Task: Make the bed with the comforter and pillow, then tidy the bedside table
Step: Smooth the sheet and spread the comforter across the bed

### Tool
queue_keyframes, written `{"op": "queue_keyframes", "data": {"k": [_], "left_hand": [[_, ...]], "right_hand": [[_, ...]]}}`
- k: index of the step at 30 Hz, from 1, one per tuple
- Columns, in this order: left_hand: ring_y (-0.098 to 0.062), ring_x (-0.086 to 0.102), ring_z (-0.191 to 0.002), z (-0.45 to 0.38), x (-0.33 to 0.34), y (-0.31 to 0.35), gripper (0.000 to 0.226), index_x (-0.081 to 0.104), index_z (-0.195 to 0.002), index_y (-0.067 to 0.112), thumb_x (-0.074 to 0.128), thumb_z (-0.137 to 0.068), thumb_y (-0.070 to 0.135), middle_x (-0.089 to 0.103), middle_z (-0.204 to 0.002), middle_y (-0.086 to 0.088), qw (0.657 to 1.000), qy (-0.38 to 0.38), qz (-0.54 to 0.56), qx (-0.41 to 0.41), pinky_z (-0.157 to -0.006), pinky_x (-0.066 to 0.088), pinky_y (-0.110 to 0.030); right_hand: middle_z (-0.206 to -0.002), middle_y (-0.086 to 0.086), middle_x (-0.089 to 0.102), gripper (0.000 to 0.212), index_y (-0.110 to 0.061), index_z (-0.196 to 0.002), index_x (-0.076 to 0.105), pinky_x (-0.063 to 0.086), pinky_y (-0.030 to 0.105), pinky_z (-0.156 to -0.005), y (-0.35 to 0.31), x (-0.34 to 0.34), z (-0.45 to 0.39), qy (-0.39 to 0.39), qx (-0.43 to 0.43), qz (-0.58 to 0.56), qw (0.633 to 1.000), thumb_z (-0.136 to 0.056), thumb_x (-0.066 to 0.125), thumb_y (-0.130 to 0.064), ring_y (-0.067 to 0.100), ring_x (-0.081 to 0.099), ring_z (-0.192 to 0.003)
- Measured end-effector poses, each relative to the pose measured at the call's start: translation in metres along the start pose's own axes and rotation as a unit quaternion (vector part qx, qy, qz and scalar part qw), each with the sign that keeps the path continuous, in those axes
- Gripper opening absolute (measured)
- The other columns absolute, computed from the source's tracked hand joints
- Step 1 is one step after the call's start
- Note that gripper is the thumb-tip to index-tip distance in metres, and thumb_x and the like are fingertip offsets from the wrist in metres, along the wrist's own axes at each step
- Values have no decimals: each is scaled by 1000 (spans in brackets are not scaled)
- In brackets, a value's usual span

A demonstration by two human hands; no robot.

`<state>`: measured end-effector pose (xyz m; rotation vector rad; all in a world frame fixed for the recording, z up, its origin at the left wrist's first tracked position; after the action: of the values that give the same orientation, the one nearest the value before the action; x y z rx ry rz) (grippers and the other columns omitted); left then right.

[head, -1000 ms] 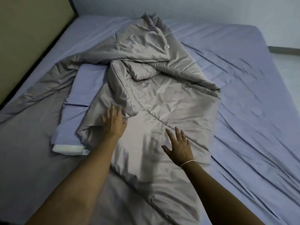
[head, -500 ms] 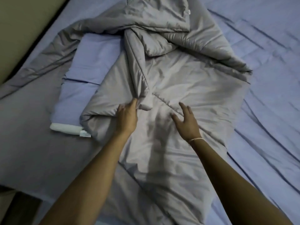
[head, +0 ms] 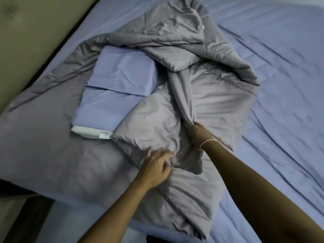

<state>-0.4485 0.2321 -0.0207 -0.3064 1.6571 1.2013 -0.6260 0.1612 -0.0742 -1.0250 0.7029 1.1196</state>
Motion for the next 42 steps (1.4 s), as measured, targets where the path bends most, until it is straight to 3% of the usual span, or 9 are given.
{"op": "queue_keyframes", "data": {"k": [2,6,9,12,15,19,28,35,42], "left_hand": [[-25,52,-125,-14,-16,-18,49,58,-126,19,48,-78,28,58,-133,-6,995,48,-82,-43,-111,23,-48],[-33,-6,-146,-30,-2,-66,93,-2,-151,25,60,-82,36,-11,-159,-8,950,-147,-189,-199,-113,1,-59],[-38,-16,-144,-29,22,-75,111,-15,-149,25,68,-77,47,-23,-156,-10,933,-215,-216,-189,-111,1,-65],[-42,-13,-143,-18,40,-74,120,-14,-149,14,71,-74,54,-18,-155,-21,947,-144,-122,-259,-114,0,-61],[-37,-14,-144,9,79,-48,117,-13,-149,14,66,-76,60,-17,-157,-17,935,-132,-6,-330,-117,-1,-54],[-34,-13,-145,34,150,36,107,-13,-149,33,52,-75,74,-23,-157,-1,943,-208,-27,-258,-112,6,-63],[-28,-11,-146,46,282,135,113,-10,-148,37,38,-61,91,-17,-159,1,940,-217,-49,-258,-110,3,-67],[-24,-11,-147,94,387,230,101,-8,-150,30,24,-73,86,-15,-159,-3,941,-261,-71,-202,-113,-2,-60],[-30,21,-144,81,404,281,83,36,-144,21,17,-77,66,25,-156,-12,970,-174,-147,-85,-112,14,-63]], "right_hand": [[-131,18,51,52,-21,-141,43,46,45,-97,20,13,32,12,12,15,1000,-90,45,-14,41,54,-114],[-139,15,41,61,-26,-148,30,50,47,-90,47,22,107,51,70,20,996,-92,47,-10,42,55,-107],[-141,16,38,57,-27,-148,31,50,48,-86,59,18,157,83,89,20,992,-95,46,-14,43,52,-106],[-135,12,44,43,-26,-143,40,47,40,-91,73,10,197,104,125,-87,983,-100,41,-26,35,49,-112],[-115,9,49,41,-25,-139,42,46,38,-72,77,1,233,174,118,-53,976,-99,36,-32,31,54,-93],[-102,10,47,45,-26,-135,40,46,39,-52,107,7,259,180,122,-11,976,-91,48,-29,37,54,-76],[-109,16,41,65,-30,-151,18,38,41,-54,238,31,294,126,101,105,981,-95,45,-10,36,53,-79],[-107,19,43,69,-28,-149,28,42,42,-50,375,76,381,112,155,73,979,-90,48,1,41,56,-73],[-117,20,43,57,-29,-143,37,50,48,-71,449,98,401,119,227,40,966,-92,52,-9,43,51,-97]]}}
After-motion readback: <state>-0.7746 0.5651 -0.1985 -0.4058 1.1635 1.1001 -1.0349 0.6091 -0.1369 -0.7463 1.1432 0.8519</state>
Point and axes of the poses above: each hand's wrist, its own z-axis away from the middle knuckle, its own x-axis out of the palm, y = z × x, the point moved 9 cm from there along -z, towards the middle knuckle
